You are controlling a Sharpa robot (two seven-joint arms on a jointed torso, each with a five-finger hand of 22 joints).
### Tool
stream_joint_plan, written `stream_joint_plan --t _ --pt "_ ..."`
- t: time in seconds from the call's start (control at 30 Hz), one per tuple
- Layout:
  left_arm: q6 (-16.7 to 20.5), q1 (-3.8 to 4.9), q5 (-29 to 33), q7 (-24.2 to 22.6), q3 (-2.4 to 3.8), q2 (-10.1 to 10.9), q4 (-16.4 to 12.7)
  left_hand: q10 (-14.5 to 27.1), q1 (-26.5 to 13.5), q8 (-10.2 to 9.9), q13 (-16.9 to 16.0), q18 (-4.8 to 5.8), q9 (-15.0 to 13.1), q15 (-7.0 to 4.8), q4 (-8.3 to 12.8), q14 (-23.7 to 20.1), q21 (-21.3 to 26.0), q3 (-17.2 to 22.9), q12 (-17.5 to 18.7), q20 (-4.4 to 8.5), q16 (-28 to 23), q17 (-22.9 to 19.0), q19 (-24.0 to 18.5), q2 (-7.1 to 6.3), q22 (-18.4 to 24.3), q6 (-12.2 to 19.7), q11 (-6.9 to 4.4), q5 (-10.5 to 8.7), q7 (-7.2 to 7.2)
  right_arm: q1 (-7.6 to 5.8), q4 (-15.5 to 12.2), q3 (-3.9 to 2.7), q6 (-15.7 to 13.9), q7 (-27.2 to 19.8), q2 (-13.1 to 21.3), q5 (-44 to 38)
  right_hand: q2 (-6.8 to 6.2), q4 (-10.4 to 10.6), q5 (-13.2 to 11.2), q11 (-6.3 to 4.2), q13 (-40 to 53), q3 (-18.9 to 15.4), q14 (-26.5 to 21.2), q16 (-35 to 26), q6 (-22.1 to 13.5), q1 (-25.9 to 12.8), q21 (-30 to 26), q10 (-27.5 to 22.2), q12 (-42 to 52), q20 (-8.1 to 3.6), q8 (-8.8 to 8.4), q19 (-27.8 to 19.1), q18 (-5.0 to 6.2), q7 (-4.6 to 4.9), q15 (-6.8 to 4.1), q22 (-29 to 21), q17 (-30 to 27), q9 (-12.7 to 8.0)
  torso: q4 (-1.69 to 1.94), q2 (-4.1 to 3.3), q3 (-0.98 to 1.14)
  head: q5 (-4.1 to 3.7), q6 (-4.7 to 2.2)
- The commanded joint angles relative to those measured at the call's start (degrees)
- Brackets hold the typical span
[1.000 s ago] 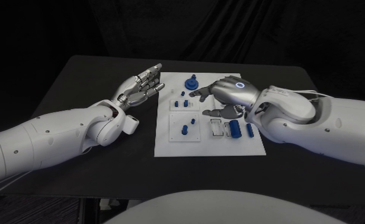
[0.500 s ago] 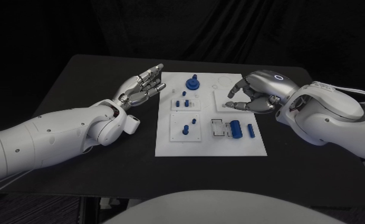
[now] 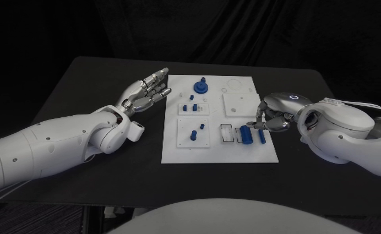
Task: Assemble the parts on the task board
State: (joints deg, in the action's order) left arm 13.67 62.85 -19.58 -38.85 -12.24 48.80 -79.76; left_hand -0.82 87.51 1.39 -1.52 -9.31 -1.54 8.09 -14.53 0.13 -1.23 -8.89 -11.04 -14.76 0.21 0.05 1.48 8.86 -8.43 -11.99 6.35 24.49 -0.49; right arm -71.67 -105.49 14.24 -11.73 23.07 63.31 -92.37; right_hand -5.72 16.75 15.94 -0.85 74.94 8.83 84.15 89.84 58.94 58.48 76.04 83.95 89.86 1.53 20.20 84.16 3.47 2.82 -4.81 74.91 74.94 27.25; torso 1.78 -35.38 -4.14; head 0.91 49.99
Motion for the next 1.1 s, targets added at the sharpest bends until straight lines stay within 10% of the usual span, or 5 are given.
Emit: stream_joint_plan --t 0.03,1.1 --pt "-0.58 -0.24 0.10 -5.13 0.05 -0.04 -0.05 0.03 0.23 0.25 -0.06 -0.93 -0.08 0.35 0.39 -0.13 0.08 -0.06 -0.35 -0.45 -0.21 -0.05 -0.11 0.22 0.00 -0.03 0.44 0.34 0.32 0.69 0.01 -0.04 3.33 5.45 -0.49 -2.09 0.10 -0.08 -0.09 -0.07 15.06 -0.07 5.85 0.16 -0.46 -0.55 0.28 6.05 0.14 -0.41 0.53 2.03 -0.70 0.06 -0.45 11.46 15.06 1.19 0.22 -0.06 0.09 -0.19 0.01" --pt "-1.09 -0.93 0.10 -4.85 0.05 0.18 0.21 0.02 0.52 0.21 -0.05 -0.96 -0.06 0.61 0.71 -0.13 0.06 0.24 -0.38 -0.63 -0.21 -0.05 -0.07 0.49 0.00 0.13 1.05 0.62 0.47 4.45 5.13 -0.04 3.02 5.65 -5.33 -2.25 0.93 -0.04 -0.15 0.29 15.06 -0.18 5.85 0.16 -1.94 -2.68 -0.89 6.05 0.14 -0.27 0.08 1.51 -0.44 0.55 -0.19 11.07 15.06 3.19 -0.01 0.16 0.14 0.02 0.01"
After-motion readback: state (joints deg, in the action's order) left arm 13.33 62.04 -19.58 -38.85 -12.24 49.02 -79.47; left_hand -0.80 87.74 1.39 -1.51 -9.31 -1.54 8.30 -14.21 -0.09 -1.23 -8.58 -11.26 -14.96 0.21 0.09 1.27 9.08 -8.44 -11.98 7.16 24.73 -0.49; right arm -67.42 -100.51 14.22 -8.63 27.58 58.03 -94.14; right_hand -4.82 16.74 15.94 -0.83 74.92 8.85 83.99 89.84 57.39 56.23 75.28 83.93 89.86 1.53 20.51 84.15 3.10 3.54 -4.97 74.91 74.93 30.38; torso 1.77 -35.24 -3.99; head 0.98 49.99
